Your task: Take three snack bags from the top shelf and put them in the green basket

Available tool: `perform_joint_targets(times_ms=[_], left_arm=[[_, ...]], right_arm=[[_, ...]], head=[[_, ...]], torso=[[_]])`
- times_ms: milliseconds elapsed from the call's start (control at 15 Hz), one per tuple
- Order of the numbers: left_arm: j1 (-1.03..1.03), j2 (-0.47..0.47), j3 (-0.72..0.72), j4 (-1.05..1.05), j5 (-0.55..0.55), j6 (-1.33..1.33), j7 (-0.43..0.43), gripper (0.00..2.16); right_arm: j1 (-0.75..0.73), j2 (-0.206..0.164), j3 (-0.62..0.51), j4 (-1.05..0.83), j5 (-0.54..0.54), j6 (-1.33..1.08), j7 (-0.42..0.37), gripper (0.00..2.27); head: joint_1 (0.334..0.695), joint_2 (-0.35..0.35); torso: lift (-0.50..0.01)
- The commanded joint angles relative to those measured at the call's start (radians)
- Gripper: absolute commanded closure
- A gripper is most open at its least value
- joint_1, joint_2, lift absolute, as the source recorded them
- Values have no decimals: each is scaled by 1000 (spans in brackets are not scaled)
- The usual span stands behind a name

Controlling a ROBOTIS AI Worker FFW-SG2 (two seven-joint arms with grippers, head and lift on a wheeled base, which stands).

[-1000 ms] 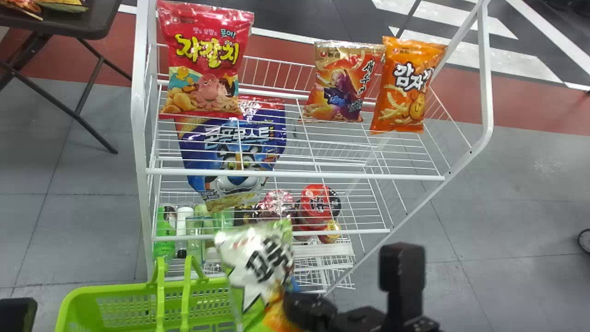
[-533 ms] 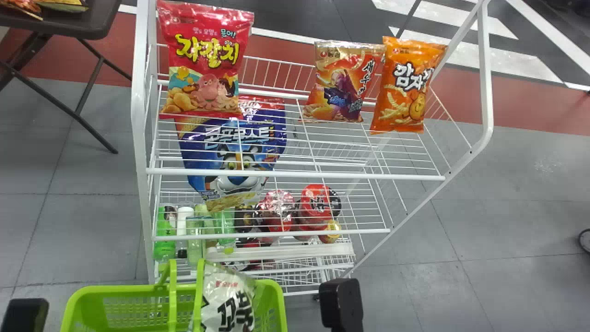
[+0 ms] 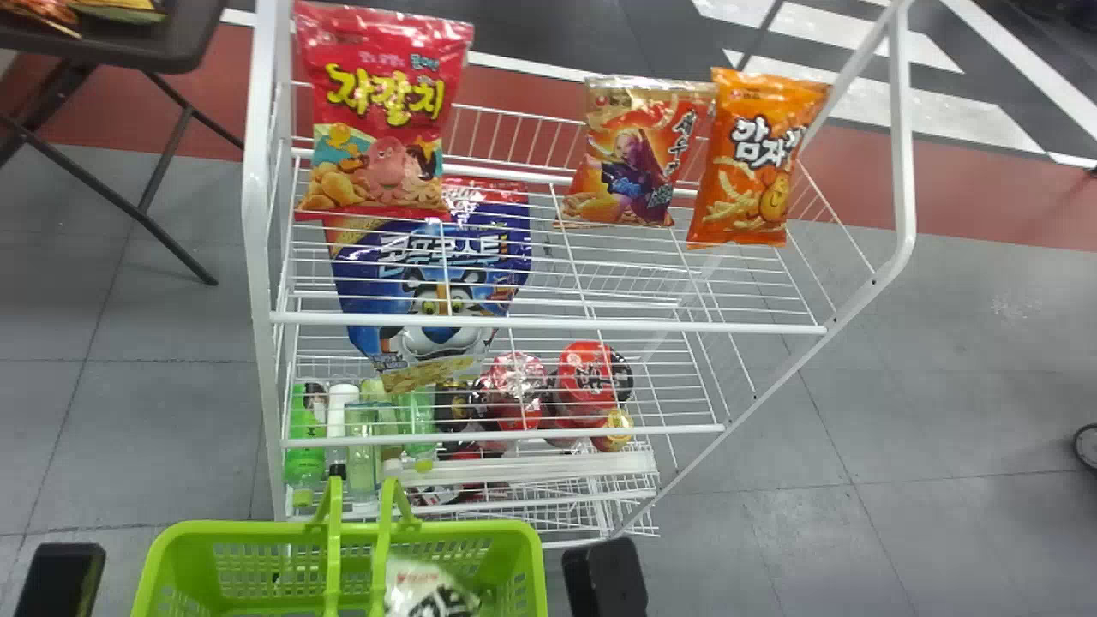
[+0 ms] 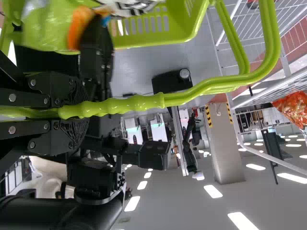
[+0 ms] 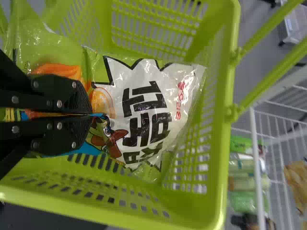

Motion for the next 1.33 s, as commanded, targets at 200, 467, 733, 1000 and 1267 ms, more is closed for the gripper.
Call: perform_joint_targets(times_ms=[200,467,733,1000,1267], left_arm=[[-8,0,-10,11,-8,-3,9,1997],[-2,6,-10,14,-9,-3,10,1997],[10,11,-10,16,-20,-3,10,1997],[15,11,-12,20,-25,-3,9,1997],[21,12,-28,13,-25,0,10,1997]], right_arm=[[64,-48,29,16,139,-773,-24,43],[-41,-38,-37,107,150,-1089,-148,66],[-347,-21,-166,276,130,-942,-147,66],[-630,-23,-255,486,127,-844,-111,66],[-835,-31,-293,734,122,-841,-47,70]], head=[[695,-350],[695,-335],[695,-350],[695,-350],[695,-350]], torso=[[-44],[-44],[-44],[-44],[-44]])
